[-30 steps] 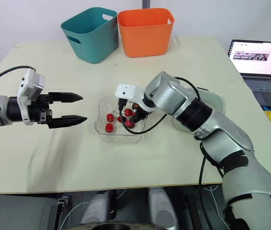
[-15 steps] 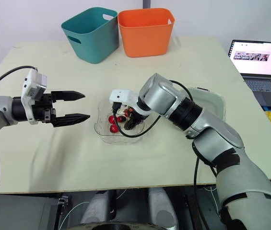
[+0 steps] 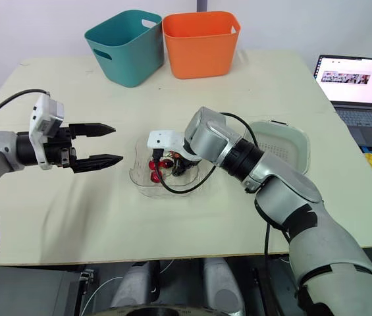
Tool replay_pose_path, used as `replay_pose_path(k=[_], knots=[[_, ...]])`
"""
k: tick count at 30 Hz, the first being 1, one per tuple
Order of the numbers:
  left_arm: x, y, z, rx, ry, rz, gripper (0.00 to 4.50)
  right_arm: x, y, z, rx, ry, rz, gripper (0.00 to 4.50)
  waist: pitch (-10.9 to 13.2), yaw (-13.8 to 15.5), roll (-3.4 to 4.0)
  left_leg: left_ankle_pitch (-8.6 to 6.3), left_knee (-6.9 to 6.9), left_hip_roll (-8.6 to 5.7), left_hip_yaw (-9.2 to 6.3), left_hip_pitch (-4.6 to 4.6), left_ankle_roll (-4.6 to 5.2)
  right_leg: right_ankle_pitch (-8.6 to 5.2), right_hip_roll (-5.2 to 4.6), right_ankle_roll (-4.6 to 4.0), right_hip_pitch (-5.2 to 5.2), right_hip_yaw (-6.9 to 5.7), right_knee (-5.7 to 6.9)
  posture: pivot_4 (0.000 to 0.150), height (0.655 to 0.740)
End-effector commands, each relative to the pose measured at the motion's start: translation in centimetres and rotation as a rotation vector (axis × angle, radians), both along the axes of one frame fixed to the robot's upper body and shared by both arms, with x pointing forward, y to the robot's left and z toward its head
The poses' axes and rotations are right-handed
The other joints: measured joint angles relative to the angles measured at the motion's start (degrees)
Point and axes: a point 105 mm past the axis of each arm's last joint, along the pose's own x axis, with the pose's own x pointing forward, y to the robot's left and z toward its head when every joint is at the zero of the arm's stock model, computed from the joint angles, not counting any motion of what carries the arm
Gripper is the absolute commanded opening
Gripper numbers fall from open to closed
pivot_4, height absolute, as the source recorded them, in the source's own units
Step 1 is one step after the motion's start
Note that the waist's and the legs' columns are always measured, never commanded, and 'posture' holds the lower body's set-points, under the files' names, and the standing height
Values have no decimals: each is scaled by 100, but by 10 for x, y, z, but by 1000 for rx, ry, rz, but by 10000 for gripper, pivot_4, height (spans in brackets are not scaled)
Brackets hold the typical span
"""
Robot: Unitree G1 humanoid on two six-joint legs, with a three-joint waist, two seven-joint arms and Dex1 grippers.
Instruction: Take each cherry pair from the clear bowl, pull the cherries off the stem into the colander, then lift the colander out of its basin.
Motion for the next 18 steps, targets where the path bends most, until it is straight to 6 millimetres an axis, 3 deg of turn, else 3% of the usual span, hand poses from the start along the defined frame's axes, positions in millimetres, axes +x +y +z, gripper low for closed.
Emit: replay_pose_path(k=[1, 11, 18], knots=[[2, 1, 12, -3, -55, 2, 45000, -1, 3, 9, 3, -38, 39, 7983, 0, -1, 0, 0, 0, 0, -1, 0, 0, 0, 0, 0, 0, 0, 0, 1500, 7400], [10, 3, 14, -4, -64, 10, 45000, -6, 5, 45, 71, -123, 85, 7421, 0, -3, 0, 0, 0, 0, -2, 0, 0, 0, 0, 0, 0, -1, 0, 1500, 7400], [19, 12, 24, -32, -65, 36, 45000, -28, -14, 87, 176, -149, 127, 7421, 0, 9, -1, 0, 1, -1, -4, -2, -1, -2, -1, 3, 1, -3, -1, 1500, 7400]])
